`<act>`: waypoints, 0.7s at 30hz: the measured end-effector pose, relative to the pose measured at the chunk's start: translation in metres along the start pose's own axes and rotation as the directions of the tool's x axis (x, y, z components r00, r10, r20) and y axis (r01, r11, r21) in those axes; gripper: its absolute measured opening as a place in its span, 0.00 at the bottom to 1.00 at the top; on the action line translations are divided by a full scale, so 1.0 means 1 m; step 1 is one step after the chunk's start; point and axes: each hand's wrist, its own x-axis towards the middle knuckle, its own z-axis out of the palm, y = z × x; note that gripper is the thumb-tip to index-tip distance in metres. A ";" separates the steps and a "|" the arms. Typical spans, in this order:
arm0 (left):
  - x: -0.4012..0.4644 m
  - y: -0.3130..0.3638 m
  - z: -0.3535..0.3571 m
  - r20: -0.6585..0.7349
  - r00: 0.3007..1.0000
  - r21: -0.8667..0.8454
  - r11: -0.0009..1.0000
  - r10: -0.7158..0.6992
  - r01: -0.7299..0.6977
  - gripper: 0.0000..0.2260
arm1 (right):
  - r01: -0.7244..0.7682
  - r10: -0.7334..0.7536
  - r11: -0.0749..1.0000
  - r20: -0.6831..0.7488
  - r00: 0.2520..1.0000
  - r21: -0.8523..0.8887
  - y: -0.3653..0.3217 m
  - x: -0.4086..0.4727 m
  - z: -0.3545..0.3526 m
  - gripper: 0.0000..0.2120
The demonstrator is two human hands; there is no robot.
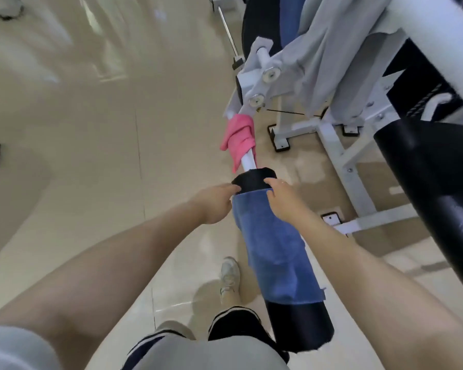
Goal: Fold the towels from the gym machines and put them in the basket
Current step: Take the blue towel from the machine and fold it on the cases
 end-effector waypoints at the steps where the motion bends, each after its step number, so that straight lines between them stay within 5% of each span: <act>1: 0.016 -0.003 -0.004 0.033 0.999 0.009 1.000 0.027 -0.028 0.22 | -0.014 0.014 1.000 0.011 1.000 -0.011 0.001 0.012 0.004 0.22; 10: 0.128 -0.033 0.007 0.220 0.951 0.188 0.947 0.219 -0.262 0.27 | -0.093 0.106 0.888 0.003 0.994 -0.450 0.032 0.062 0.053 0.25; 15: 0.151 -0.040 0.022 0.446 0.856 0.429 0.778 0.261 -0.460 0.29 | -0.165 0.154 0.845 -0.064 0.986 -0.509 0.037 0.053 0.064 0.10; 18: 0.154 -0.039 0.025 0.508 0.834 0.463 0.748 0.215 -0.475 0.30 | -0.137 0.139 0.910 -0.024 0.990 -0.391 0.032 0.039 0.059 0.04; 21: 0.153 -0.037 0.011 0.554 0.806 0.483 0.708 0.208 -0.515 0.30 | -0.197 0.199 0.975 0.012 0.980 -0.099 0.020 0.018 0.048 0.14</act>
